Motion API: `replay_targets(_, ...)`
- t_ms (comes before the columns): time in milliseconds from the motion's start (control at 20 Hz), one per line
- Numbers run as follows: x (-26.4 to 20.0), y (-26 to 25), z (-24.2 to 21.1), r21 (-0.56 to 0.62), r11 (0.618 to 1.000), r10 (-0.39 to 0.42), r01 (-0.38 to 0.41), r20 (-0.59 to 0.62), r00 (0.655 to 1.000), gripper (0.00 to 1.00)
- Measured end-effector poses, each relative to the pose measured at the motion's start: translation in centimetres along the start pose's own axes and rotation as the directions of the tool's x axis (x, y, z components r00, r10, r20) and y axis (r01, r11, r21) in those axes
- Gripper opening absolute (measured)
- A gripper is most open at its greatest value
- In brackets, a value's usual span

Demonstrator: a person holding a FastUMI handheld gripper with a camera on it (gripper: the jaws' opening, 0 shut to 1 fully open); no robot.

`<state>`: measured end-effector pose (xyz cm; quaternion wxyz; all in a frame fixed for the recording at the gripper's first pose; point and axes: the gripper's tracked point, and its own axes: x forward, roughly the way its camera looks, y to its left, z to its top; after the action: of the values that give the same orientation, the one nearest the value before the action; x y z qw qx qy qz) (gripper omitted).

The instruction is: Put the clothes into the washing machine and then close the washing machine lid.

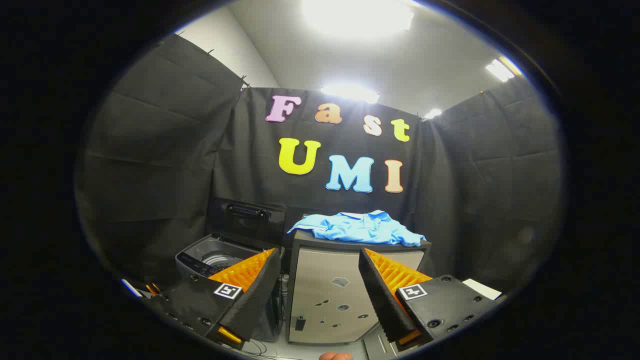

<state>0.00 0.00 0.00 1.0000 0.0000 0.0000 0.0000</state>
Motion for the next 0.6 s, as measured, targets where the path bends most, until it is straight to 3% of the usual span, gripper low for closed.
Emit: replay_targets(600, 0.53, 0.86, -0.01, -0.019, 1.000, 0.018, -0.018, 0.000, 1.000, 0.98)
